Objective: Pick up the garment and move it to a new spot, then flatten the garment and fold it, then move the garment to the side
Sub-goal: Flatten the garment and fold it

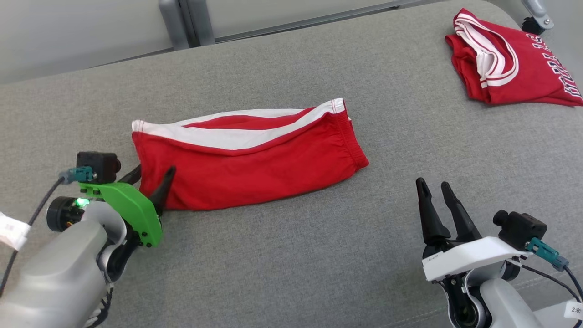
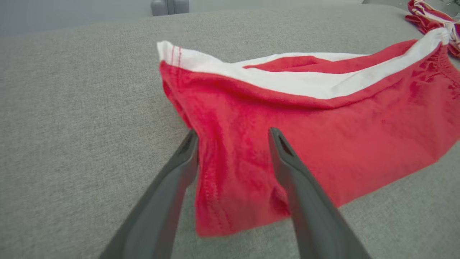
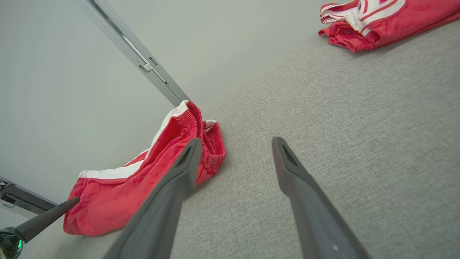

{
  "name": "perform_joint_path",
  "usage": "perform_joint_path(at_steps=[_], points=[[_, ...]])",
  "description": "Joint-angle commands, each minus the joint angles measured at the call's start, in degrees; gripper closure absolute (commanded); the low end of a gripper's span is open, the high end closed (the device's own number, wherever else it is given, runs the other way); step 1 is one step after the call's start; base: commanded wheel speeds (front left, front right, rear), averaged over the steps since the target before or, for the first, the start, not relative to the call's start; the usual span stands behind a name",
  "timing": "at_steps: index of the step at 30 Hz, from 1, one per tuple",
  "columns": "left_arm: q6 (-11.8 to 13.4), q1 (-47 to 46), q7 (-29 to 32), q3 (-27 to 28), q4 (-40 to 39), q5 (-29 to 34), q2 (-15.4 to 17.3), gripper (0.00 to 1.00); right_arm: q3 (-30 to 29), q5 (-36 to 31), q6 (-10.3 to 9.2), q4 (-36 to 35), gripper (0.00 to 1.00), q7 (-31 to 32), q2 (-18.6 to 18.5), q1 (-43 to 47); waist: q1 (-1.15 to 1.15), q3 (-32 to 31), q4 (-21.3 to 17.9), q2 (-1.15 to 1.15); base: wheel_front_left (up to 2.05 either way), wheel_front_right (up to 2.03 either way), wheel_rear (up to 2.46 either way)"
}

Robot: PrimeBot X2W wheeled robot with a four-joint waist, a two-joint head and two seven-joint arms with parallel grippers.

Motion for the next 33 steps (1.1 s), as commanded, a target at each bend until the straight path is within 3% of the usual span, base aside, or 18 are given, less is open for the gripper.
perform_joint_path(at_steps=[1,6,12,18,25,33], points=[[0.33,1.15,-1.98,0.39,0.54,0.34,-0.65,0.0,-0.2,-0.31,-0.04,-0.06,0.0,-0.15,-0.37,0.23,0.0,-0.95,0.55,0.0,0.0,0.0,0.0],[1.72,3.28,-5.8,4.1,2.33,2.53,-2.81,0.0,-0.83,-1.82,-0.04,-0.94,0.0,-0.15,-0.86,0.7,0.0,-3.14,1.74,0.0,0.0,0.0,0.0],[4.96,9.48,-5.92,23.31,-5.89,14.85,-3.56,0.0,-1.94,-4.41,-0.04,-2.61,0.0,-0.14,-1.2,1.41,0.0,-5.32,4.3,0.0,0.0,0.0,0.0],[6.57,20.49,-5.93,42.86,-17.68,30.57,-7.0,0.0,-2.9,-7.61,-0.04,-4.31,0.0,-0.14,-1.11,2.18,0.0,-6.5,6.61,0.0,0.0,0.0,0.0],[5.11,31.46,-5.94,58.36,-28.39,45.56,-13.23,0.0,-3.65,-11.46,-0.04,-5.68,0.0,-0.15,-0.86,3.09,0.0,-7.26,8.38,0.0,0.0,0.0,0.0],[3.92,41.13,-5.95,66.27,-32.45,55.01,-17.87,0.0,-3.63,-15.59,-0.04,-7.48,0.0,-0.15,-0.6,5.86,0.0,-9.06,9.15,0.0,0.0,0.0,0.0]])
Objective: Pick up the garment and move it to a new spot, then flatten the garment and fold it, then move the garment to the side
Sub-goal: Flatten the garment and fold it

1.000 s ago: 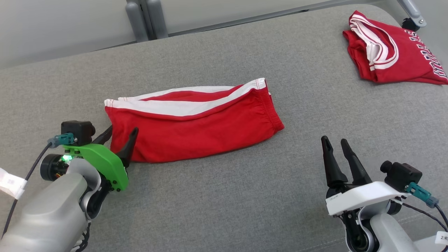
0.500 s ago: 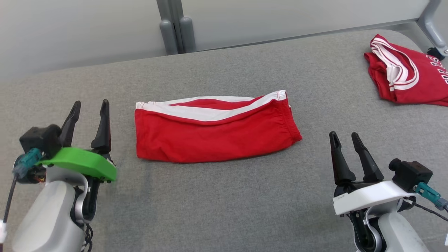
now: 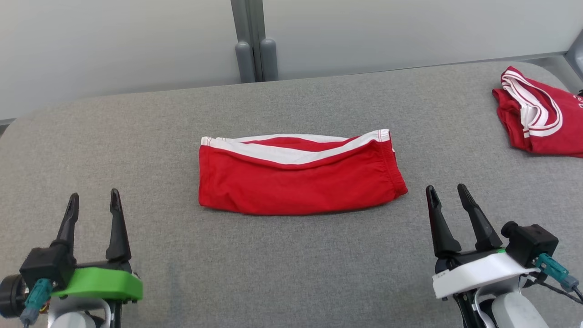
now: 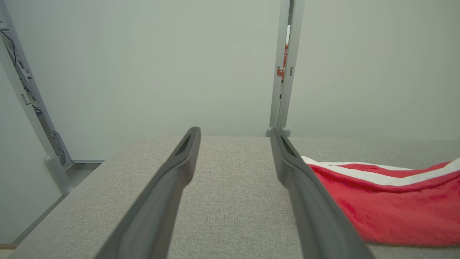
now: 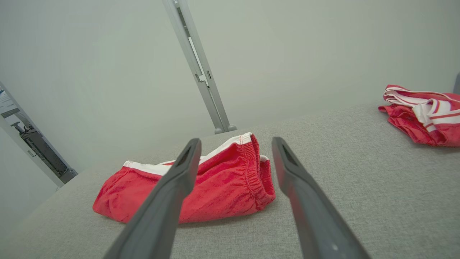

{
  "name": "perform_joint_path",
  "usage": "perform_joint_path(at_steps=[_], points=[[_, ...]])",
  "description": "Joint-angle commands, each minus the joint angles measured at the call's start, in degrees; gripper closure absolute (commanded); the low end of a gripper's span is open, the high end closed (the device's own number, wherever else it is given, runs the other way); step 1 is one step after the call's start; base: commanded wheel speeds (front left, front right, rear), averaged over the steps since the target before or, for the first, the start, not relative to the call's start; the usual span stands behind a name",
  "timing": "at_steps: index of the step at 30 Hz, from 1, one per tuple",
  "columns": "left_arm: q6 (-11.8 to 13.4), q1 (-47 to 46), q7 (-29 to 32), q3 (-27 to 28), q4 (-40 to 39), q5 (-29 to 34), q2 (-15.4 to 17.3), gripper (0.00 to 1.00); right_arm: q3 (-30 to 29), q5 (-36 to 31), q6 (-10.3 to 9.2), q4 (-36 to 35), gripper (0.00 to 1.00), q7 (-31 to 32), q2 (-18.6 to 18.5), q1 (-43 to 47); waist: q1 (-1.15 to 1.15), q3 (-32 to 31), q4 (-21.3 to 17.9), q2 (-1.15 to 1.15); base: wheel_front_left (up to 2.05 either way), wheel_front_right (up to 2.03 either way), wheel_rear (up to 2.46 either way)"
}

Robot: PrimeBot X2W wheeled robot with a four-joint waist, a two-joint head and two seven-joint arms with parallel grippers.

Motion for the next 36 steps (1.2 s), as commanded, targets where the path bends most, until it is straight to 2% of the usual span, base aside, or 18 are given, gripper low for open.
perform_joint_path(at_steps=[1,7,16,25,36], points=[[-0.5,1.88,-0.15,0.71,-0.24,1.48,-0.1,0.0,-0.01,-0.78,-0.04,-0.62,0.0,-0.15,0.03,1.56,0.01,-0.83,0.23,0.0,0.0,0.0,0.0],[-2.03,7.34,-0.15,1.99,-2.35,5.35,-1.63,0.0,0.61,-3.84,-0.04,-2.84,0.0,-0.16,-0.48,4.87,0.01,-2.02,0.27,0.0,0.0,0.0,0.0],[-4.28,10.18,-0.14,3.44,-2.97,7.15,-3.02,0.0,0.45,-6.92,-0.04,-4.26,0.0,-0.15,-0.14,6.97,0.01,-2.87,0.4,0.0,0.0,0.0,0.0],[-4.94,10.07,-0.15,5.2,-1.91,8.63,-4.9,0.0,-1.62,-9.0,-0.04,-4.07,0.0,-0.16,1.0,7.82,0.01,-2.95,0.24,0.0,0.0,0.0,0.0],[-5.09,9.66,-0.15,6.38,-1.29,10.93,-5.59,0.0,-1.84,-10.95,-0.04,-3.83,0.0,-0.16,1.27,7.62,0.01,-2.8,-0.07,0.0,0.0,0.0,0.0]])
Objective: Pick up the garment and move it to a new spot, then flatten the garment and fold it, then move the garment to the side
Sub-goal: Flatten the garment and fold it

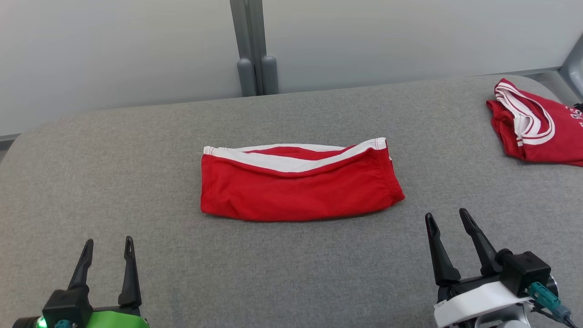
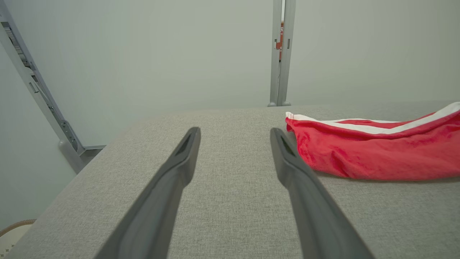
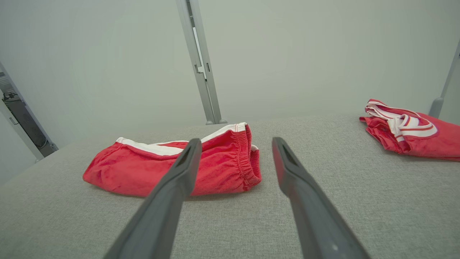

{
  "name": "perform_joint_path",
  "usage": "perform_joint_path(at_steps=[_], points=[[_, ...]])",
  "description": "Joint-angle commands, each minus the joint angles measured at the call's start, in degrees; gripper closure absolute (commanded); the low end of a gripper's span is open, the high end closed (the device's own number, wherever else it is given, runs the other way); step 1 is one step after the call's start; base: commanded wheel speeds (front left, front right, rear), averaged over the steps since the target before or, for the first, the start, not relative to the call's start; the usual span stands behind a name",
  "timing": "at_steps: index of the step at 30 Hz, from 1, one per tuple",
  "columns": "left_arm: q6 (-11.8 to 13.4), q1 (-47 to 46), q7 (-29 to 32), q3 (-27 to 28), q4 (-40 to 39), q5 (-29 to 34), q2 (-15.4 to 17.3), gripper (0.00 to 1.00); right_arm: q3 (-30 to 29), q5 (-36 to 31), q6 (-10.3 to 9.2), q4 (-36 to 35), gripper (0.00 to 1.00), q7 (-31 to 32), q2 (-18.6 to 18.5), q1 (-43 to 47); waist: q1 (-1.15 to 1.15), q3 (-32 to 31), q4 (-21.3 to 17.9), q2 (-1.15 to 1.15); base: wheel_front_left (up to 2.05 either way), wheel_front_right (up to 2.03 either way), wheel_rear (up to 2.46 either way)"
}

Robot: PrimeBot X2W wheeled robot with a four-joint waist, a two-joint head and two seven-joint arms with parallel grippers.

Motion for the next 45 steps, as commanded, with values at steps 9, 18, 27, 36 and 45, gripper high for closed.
perform_joint_path(at_steps=[9,18,27,36,45], points=[[-0.43,-0.53,-0.15,0.54,1.0,1.15,-0.45,0.0,-0.29,-0.55,-0.04,1.19,0.0,-0.14,0.0,-0.08,0.0,-0.05,0.34,0.0,0.0,0.0,0.0],[-0.71,-2.42,-0.15,0.6,1.08,1.23,-0.98,0.0,0.13,-0.77,-0.04,7.99,0.0,0.69,-3.19,-8.8,0.0,1.95,2.25,0.0,0.0,0.0,0.0],[-1.14,-6.41,-0.16,-1.5,1.89,1.71,-1.81,0.0,1.82,-1.44,-0.06,23.78,0.0,3.63,-7.19,-24.58,0.0,6.08,7.13,0.0,0.0,0.0,0.0],[-1.45,-9.74,-0.16,-3.09,2.96,1.16,-2.71,0.0,3.93,-0.72,-0.07,42.21,0.0,4.46,-8.59,-35.19,0.0,9.74,11.23,0.0,0.0,0.0,0.0],[-1.56,-11.31,-0.15,-3.6,3.4,1.02,-3.09,0.0,4.76,3.0,-0.07,54.92,0.0,4.32,-8.04,-39.1,0.0,10.97,11.88,0.0,0.0,0.0,0.0]])
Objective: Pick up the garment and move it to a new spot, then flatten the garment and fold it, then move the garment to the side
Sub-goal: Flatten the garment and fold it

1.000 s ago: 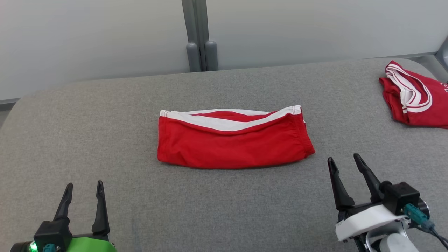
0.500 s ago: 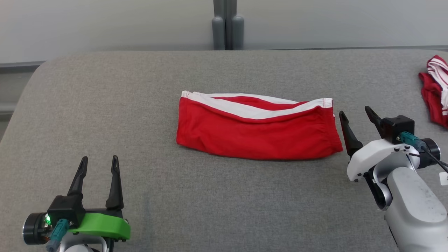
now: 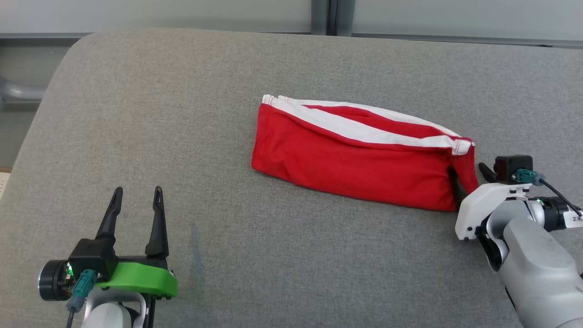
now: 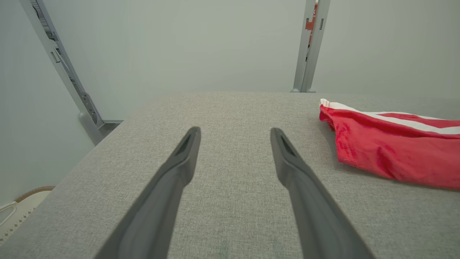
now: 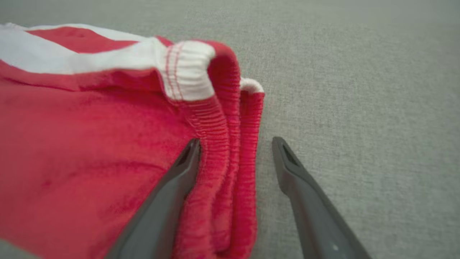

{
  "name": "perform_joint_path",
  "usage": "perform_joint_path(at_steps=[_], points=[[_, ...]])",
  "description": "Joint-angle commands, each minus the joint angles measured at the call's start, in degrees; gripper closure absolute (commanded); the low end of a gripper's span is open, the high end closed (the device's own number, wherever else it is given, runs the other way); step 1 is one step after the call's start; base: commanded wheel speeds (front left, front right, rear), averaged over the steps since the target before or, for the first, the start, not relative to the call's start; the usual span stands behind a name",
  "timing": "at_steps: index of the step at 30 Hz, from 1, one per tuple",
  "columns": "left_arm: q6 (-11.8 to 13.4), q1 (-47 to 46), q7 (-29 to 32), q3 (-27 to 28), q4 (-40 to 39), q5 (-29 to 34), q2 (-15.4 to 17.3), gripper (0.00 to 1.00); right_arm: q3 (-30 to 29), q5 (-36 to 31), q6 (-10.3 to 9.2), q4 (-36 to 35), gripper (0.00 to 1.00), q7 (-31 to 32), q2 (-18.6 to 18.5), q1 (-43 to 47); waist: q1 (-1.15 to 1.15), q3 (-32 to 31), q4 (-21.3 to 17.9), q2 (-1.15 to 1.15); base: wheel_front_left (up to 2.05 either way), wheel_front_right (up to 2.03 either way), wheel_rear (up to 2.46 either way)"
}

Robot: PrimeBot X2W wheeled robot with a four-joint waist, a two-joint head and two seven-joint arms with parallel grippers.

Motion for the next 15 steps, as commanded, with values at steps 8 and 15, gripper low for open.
perform_joint_path(at_steps=[8,15], points=[[-0.16,-1.86,-0.14,-0.48,0.41,-0.35,-0.28,0.0,3.59,6.03,-0.12,3.01,1.0,0.46,0.18,-2.64,0.0,0.88,-0.45,0.0,0.0,0.0,0.0],[-0.28,-0.17,-0.14,0.01,1.13,0.14,-0.31,0.0,8.32,10.1,-0.12,2.31,1.0,-0.37,-4.32,-2.86,0.0,-1.65,-1.79,0.0,0.0,0.0,0.0]])
